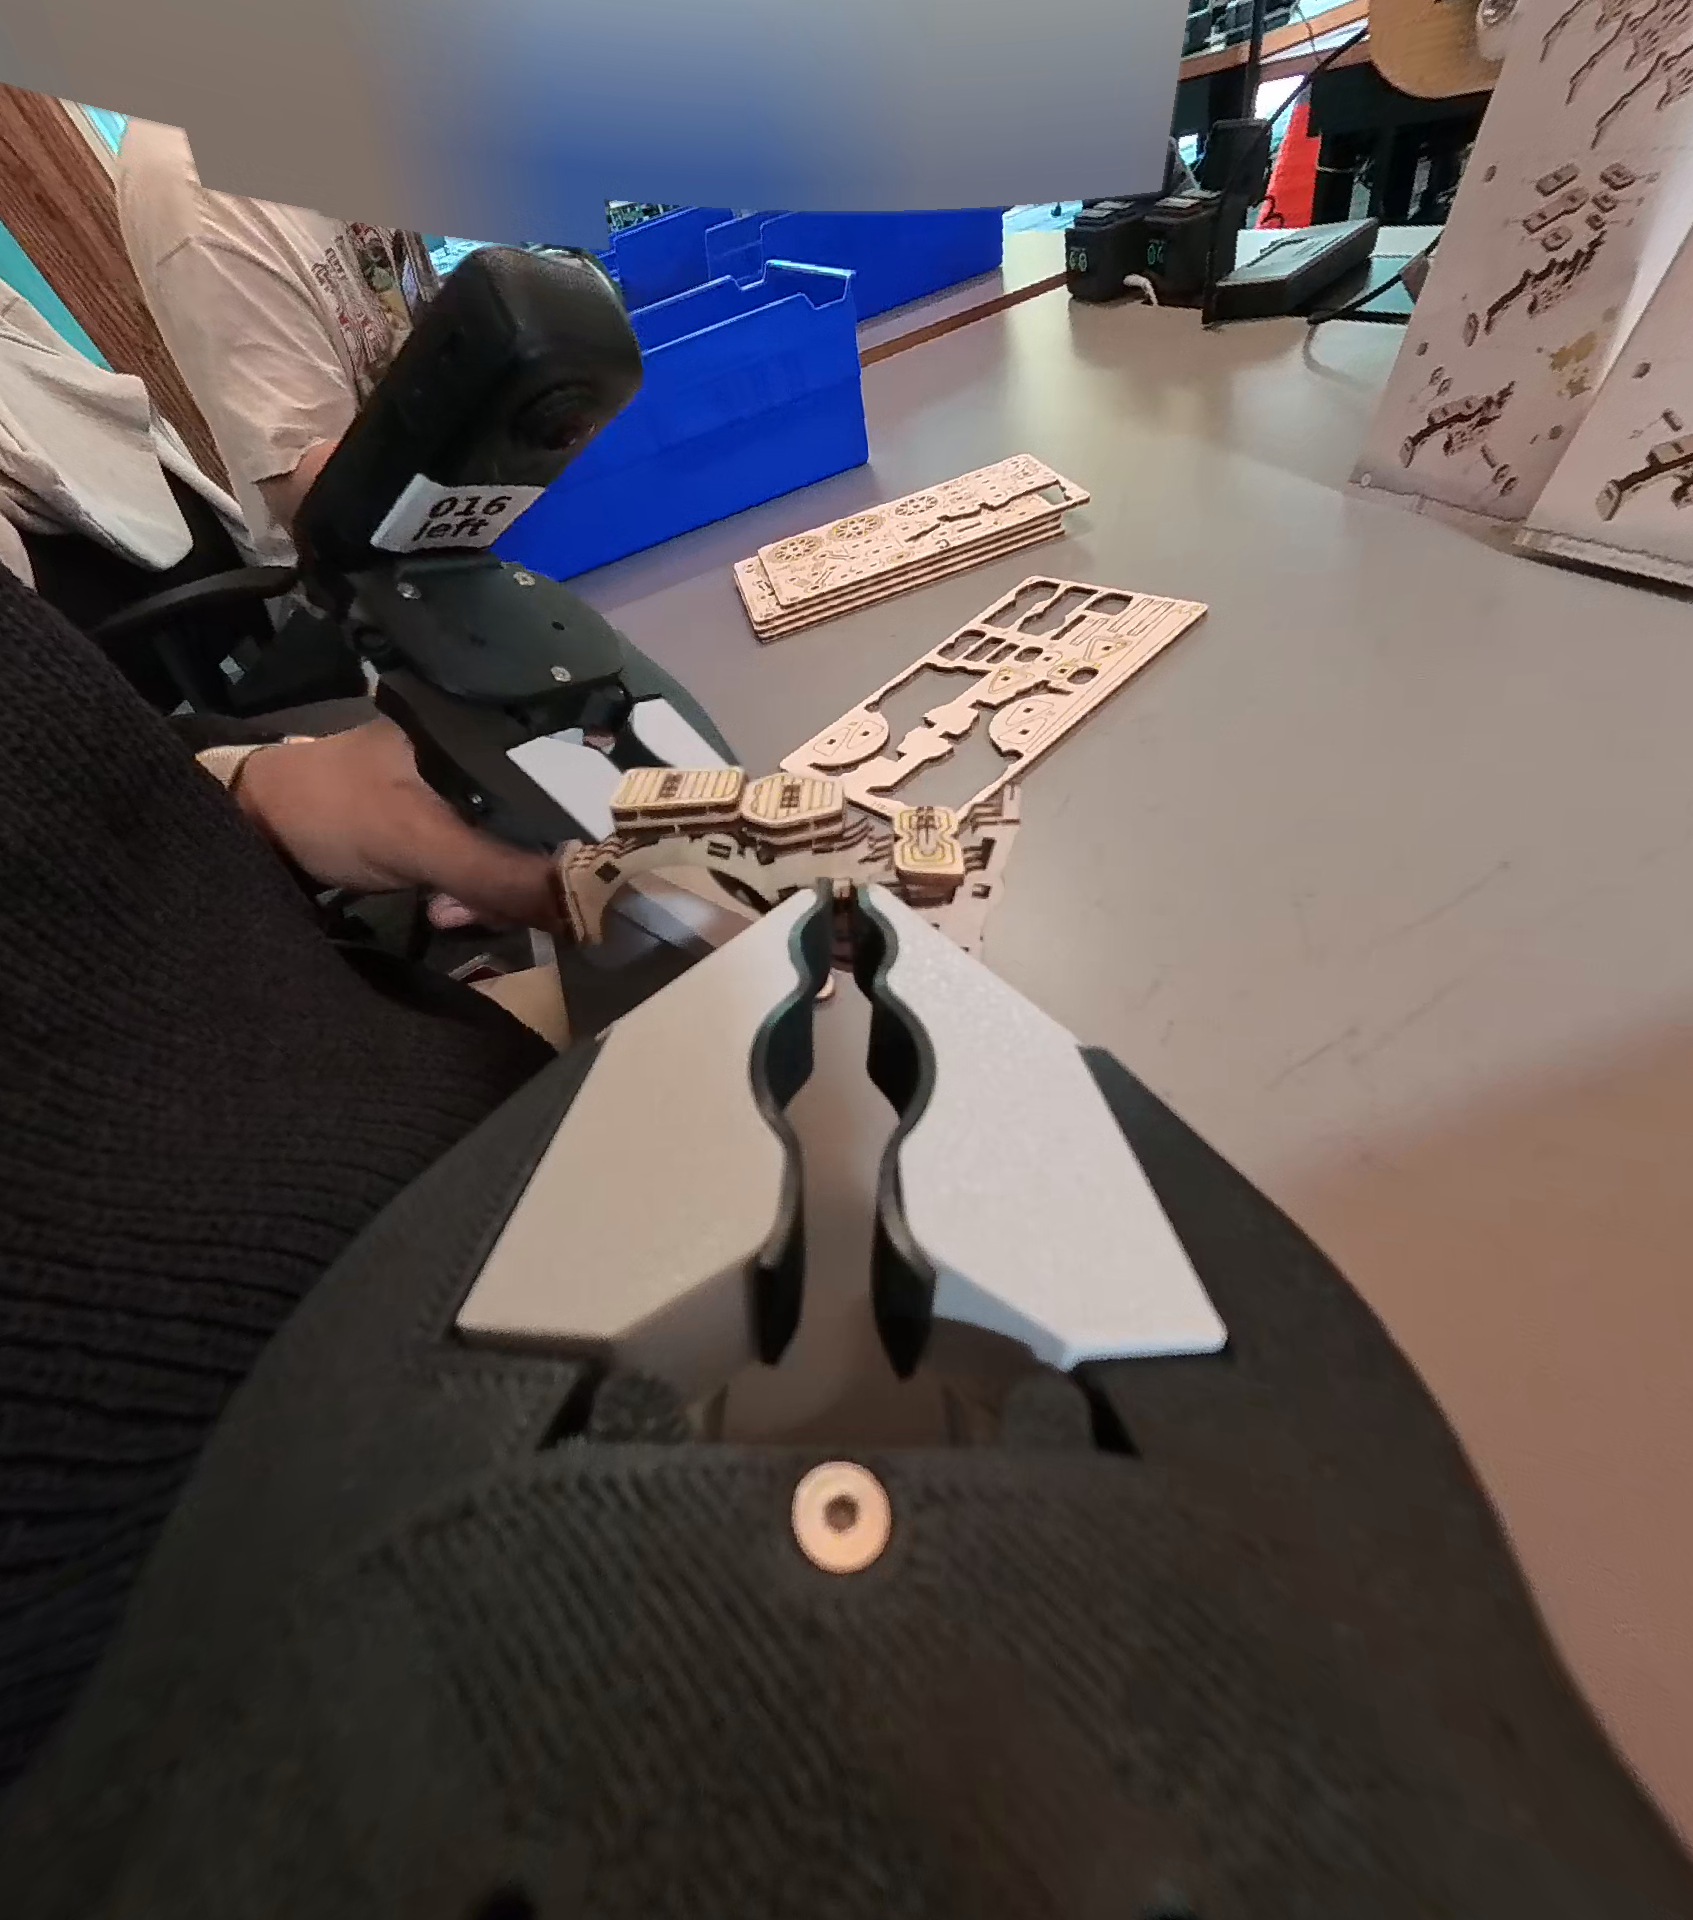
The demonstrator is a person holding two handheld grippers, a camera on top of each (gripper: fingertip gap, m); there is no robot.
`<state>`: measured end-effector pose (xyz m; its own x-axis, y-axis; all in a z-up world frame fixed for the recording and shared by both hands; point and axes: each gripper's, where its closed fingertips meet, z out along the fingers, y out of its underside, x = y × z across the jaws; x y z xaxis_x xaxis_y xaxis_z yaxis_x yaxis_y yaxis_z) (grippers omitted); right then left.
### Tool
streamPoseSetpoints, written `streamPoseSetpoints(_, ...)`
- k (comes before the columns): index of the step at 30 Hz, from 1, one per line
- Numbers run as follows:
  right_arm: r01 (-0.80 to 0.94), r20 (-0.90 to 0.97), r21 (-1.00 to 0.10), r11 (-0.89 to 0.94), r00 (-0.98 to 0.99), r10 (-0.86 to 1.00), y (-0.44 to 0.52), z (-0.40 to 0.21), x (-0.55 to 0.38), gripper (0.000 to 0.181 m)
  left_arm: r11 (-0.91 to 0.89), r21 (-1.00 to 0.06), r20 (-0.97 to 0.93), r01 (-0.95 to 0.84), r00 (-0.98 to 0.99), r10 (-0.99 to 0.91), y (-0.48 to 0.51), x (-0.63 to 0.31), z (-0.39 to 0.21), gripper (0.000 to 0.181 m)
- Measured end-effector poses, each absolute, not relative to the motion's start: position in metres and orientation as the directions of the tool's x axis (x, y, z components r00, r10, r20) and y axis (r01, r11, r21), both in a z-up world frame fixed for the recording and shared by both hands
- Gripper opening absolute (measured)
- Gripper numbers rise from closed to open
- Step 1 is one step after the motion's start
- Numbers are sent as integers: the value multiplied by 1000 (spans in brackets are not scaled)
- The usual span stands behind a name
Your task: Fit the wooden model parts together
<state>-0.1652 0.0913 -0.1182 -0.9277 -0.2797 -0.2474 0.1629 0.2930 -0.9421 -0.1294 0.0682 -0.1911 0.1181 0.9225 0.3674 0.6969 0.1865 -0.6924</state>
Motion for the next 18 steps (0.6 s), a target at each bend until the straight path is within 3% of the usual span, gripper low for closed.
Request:
streamPoseSetpoints(7, 160, -248, -943, 291, -922, -297, 94, -117, -163, 2, 228, -782, 367, 580, 134, 920, 60, -129, -158, 8)
streamPoseSetpoints(11, 170, -256, -952, 256, -900, -353, 94, -109, -153, 2, 114, -853, 221, 510, 155, 963, 55, -135, -146, 8)
streamPoseSetpoints(14, 175, -260, -951, 257, -899, -353, 94, -109, -153, 2, 53, -797, 187, 602, 162, 969, 61, -132, -169, 8)
streamPoseSetpoints(18, 167, -252, -952, 258, -904, -345, 95, -109, -154, 2, 140, -734, 296, 664, 127, 947, 66, -126, -187, 9)
